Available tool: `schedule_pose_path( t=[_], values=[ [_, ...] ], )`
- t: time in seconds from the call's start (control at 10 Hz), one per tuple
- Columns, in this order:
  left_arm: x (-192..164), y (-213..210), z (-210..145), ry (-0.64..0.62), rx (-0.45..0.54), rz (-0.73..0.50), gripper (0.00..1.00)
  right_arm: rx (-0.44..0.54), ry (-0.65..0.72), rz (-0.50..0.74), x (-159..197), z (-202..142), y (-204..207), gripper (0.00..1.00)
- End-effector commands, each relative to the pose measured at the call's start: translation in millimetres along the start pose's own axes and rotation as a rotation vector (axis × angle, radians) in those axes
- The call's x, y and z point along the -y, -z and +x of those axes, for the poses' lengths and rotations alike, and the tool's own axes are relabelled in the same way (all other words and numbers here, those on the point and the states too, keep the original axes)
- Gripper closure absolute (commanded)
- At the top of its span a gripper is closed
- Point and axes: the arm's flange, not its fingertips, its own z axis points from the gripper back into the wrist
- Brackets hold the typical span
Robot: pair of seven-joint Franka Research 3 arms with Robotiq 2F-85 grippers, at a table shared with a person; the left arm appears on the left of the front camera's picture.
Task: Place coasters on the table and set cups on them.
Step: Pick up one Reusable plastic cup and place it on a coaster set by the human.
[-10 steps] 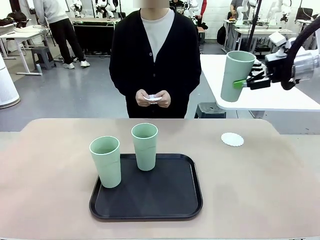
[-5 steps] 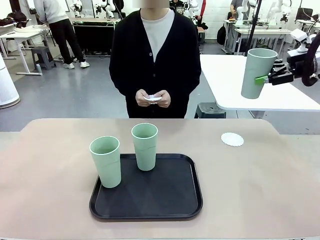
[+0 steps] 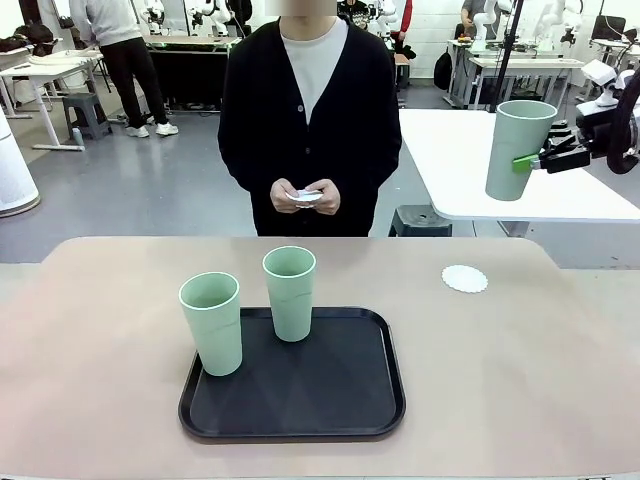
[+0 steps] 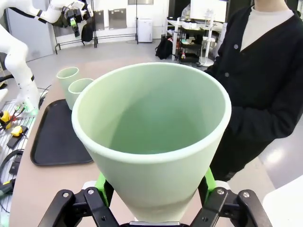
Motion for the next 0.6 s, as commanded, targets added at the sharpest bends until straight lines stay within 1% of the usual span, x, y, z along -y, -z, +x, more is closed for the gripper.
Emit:
schedule_pose_path(
  t=[0.0, 0.1, 0.2, 0.4, 0.5],
  values=[
    [0.5, -1.4, 0.1, 0.005, 0.005, -0.011, 0.0, 0.0, 0.0, 0.0, 0.0, 0.0, 0.0, 0.15],
    [0.5, -1.4, 0.1, 0.005, 0.005, -0.011, 0.0, -0.007, -0.011, 0.018, 0.9, -15.6, 10.4, 0.15],
    [0.5, -1.4, 0.1, 0.005, 0.005, -0.011, 0.0, -0.009, -0.005, 0.039, 9.7, -35.9, 19.0, 0.15],
    [0.5, -1.4, 0.1, 0.005, 0.005, -0.011, 0.0, 0.043, 0.019, 0.068, 20.3, -69.5, 27.7, 0.15],
    [0.5, -1.4, 0.1, 0.005, 0.005, -0.011, 0.0, 0.045, 0.033, 0.071, 22.5, -82.5, 29.7, 0.15]
  ],
)
